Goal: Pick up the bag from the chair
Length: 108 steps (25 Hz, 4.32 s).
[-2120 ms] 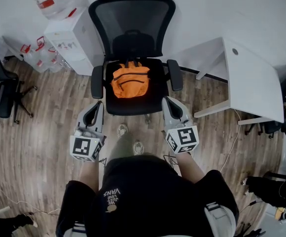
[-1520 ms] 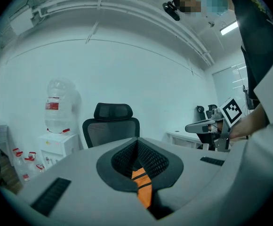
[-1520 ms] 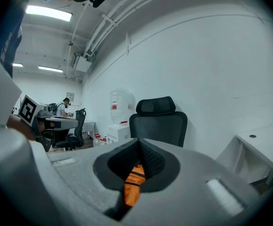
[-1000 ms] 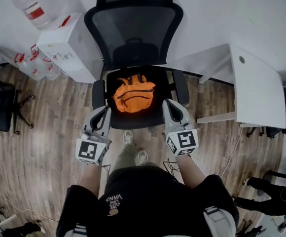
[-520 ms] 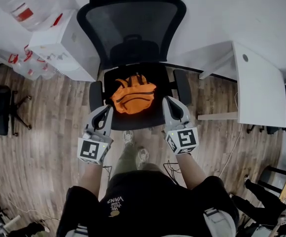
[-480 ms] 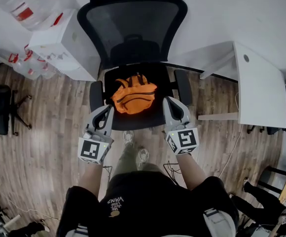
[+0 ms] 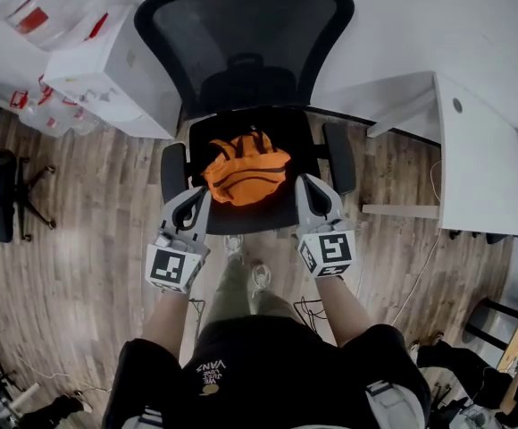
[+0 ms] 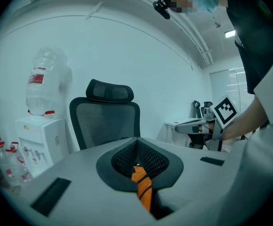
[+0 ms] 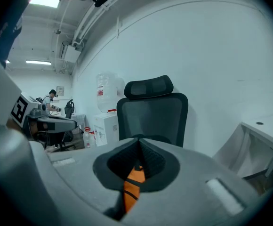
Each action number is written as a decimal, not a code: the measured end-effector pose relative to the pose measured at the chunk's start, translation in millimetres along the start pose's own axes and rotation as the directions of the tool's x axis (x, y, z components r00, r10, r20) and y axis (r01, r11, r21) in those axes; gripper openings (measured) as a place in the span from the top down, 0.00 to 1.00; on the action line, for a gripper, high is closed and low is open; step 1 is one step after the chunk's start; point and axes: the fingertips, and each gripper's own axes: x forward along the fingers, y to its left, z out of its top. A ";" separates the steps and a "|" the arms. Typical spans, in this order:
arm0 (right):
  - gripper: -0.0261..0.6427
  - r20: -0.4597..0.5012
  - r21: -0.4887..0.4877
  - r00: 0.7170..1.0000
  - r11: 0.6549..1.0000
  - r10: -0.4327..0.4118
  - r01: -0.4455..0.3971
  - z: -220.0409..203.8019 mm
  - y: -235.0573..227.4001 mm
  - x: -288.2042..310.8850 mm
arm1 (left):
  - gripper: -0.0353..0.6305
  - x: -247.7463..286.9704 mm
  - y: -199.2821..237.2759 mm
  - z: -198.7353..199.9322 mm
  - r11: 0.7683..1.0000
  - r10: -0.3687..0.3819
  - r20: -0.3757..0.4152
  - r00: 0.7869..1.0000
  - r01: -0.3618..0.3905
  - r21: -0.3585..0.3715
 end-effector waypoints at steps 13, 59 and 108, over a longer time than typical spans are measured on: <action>0.96 -0.071 0.000 0.997 1.000 0.012 -0.012 -53.5 -7.2 33.2 | 0.94 21.5 16.6 -59.0 0.999 0.017 -0.097 0.995 -0.019 -0.027; 0.61 -0.301 0.096 0.948 0.992 0.102 -0.077 -178.1 -16.3 86.1 | 0.67 74.4 38.7 -177.0 0.972 -0.063 -0.274 0.960 -0.004 -0.236; 0.89 -0.322 0.082 0.927 0.981 0.191 -0.174 -179.3 5.1 91.1 | 0.86 95.8 26.4 -182.6 0.899 -0.190 -0.263 0.946 0.059 -0.434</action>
